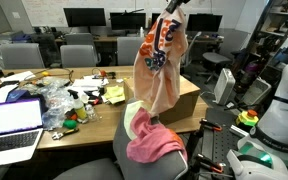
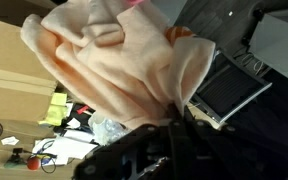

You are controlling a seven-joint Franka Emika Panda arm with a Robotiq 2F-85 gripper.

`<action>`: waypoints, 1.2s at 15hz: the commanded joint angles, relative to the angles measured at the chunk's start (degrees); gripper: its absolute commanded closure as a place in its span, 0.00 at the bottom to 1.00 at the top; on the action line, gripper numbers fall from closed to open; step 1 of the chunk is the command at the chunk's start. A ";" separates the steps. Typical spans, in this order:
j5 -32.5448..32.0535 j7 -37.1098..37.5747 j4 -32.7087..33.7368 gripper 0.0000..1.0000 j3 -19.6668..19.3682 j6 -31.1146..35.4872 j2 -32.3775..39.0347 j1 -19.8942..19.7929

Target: Pick up the clothes on top of the box and put them on the head rest of the chair

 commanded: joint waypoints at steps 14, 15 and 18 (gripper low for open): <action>-4.09 0.09 8.37 0.64 1.74 -2.99 8.23 1.27; -4.38 0.21 8.19 0.57 1.74 -2.81 8.16 1.17; -4.88 0.17 7.80 0.33 1.31 -3.28 7.90 1.03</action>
